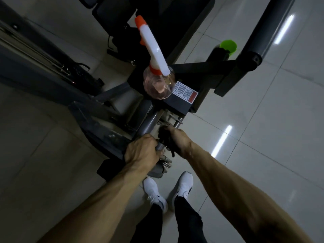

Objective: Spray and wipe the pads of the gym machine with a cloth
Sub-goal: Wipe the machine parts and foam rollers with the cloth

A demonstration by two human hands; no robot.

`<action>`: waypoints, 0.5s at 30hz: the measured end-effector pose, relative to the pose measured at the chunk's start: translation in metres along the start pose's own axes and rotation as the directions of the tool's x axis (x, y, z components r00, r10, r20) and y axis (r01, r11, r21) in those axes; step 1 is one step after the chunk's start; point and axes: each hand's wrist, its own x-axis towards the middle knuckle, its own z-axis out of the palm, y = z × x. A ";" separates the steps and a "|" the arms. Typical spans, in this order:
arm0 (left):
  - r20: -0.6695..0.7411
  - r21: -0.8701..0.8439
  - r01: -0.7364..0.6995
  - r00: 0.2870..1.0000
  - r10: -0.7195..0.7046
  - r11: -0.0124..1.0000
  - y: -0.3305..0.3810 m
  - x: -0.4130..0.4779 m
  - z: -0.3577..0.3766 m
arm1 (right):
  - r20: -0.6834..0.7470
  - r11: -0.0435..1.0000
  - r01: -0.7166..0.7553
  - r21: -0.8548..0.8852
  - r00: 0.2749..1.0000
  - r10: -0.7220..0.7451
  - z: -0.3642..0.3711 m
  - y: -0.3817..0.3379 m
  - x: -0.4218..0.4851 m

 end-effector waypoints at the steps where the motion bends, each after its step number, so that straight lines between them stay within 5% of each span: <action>1: -0.012 0.005 -0.002 1.000 0.002 1.000 -0.001 0.000 0.000 | -0.031 0.993 -0.006 0.118 0.999 0.010 0.001 0.011 -0.004; 6: 0.006 0.038 -0.026 1.000 0.026 0.999 0.000 -0.001 -0.001 | -0.234 0.983 0.116 0.145 0.969 -0.080 0.002 0.044 -0.020; 11: 0.021 0.041 -0.052 0.998 0.051 0.998 0.000 -0.001 -0.002 | -0.107 0.956 0.260 -0.138 0.955 -0.276 -0.012 0.062 -0.059; 15: 0.004 0.051 -0.056 0.998 0.056 0.997 -0.002 -0.003 0.001 | -0.359 0.942 0.336 0.028 0.882 -0.304 -0.033 0.036 -0.040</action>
